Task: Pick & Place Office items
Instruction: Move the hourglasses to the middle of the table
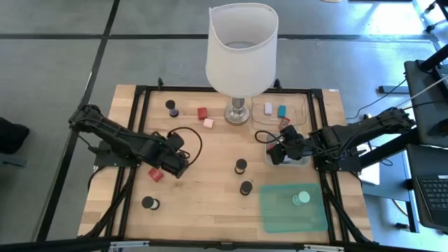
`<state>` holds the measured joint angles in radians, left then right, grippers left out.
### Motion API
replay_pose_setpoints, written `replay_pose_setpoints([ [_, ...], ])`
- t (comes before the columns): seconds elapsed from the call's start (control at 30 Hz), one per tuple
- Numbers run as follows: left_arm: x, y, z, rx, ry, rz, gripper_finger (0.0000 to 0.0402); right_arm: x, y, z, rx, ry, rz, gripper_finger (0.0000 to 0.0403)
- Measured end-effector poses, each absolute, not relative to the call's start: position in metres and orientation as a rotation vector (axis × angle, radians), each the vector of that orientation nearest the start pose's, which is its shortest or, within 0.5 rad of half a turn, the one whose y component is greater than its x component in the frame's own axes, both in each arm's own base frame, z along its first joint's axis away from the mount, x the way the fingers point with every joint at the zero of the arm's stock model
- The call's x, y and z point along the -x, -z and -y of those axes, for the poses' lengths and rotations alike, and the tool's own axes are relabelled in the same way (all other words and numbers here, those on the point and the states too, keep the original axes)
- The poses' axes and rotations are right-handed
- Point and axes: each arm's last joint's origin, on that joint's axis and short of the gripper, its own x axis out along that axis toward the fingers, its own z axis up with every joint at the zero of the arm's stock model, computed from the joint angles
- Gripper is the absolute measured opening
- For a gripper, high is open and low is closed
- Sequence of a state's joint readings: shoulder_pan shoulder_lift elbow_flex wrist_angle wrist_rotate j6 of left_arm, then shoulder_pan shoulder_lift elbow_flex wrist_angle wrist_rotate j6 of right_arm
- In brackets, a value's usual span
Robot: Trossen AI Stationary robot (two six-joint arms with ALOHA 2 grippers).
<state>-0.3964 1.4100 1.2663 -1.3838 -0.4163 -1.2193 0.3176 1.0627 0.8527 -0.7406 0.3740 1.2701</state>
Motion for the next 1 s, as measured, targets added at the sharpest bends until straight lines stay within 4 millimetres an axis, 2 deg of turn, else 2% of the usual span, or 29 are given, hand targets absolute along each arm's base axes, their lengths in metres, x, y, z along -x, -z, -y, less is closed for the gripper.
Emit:
replay_pose_setpoints([
  [0.33,-0.229,-0.284,0.083,0.352,-0.825,-1.132,0.0316,-0.192,-0.265,-0.052,-0.861,0.59,-0.71,0.0267],
  [0.73,-0.235,-0.279,0.076,0.362,-0.824,-1.185,0.0317,-0.192,-0.265,-0.052,-0.86,0.59,-0.709,0.0267],
  [0.87,-0.232,-0.266,0.073,0.397,-0.809,-1.149,0.0318,-0.192,-0.265,-0.052,-0.861,0.589,-0.709,0.0267],
  [1.0,-0.221,-0.249,0.07,0.5,-0.716,-1.101,0.0318,-0.192,-0.265,-0.052,-0.861,0.589,-0.709,0.0267],
])
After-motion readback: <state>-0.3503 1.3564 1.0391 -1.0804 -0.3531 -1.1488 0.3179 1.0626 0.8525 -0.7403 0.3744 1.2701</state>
